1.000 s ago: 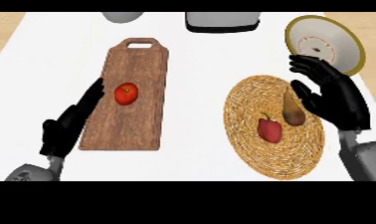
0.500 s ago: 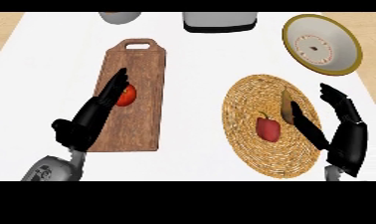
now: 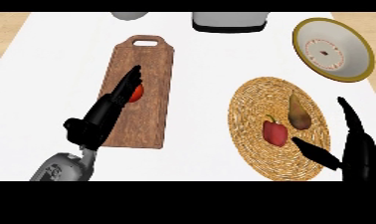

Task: Pick the bell pepper from the placemat and place it in the bowl

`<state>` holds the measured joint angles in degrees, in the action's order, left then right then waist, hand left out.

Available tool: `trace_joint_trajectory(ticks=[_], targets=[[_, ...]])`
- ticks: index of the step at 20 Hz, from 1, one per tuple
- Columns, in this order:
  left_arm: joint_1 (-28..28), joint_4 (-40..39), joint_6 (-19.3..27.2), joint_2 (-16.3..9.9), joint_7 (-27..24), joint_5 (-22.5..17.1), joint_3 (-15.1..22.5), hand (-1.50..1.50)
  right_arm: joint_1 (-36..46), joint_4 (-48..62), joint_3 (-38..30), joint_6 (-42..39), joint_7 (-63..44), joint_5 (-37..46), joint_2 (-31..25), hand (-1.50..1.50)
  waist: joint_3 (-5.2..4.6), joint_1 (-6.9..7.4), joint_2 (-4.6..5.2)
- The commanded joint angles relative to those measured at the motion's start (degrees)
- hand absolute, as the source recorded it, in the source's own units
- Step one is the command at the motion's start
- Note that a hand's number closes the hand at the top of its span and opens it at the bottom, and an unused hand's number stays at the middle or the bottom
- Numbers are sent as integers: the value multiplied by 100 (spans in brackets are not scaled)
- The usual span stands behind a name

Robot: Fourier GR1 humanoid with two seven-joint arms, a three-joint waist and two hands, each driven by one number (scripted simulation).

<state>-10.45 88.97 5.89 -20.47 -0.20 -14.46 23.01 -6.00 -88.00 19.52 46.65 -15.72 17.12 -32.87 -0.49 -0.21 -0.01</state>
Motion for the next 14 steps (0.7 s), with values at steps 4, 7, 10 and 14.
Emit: trace_joint_trajectory(ticks=[4, 7, 10, 14], targets=[[-39, -12, -67, -43, 55, 24, -15, 0, 102, -519, 748, -2152, -2365, 11, -854, -150, -17, 185, 27], [-104, -98, -130, 34, 46, 18, 30, 0, 639, -1254, 771, -3030, -3576, -362, -1069, -150, -11, 176, 24], [-42, -178, -62, 170, -97, 154, 130, 0, 1120, -1962, 825, -3714, -4829, -708, -1135, -150, 5, 132, 5], [-129, 10, -5, 172, 208, 101, -46, 0, 2051, -2069, 801, -4186, -6156, -1003, -733, -150, 34, 152, 7]])
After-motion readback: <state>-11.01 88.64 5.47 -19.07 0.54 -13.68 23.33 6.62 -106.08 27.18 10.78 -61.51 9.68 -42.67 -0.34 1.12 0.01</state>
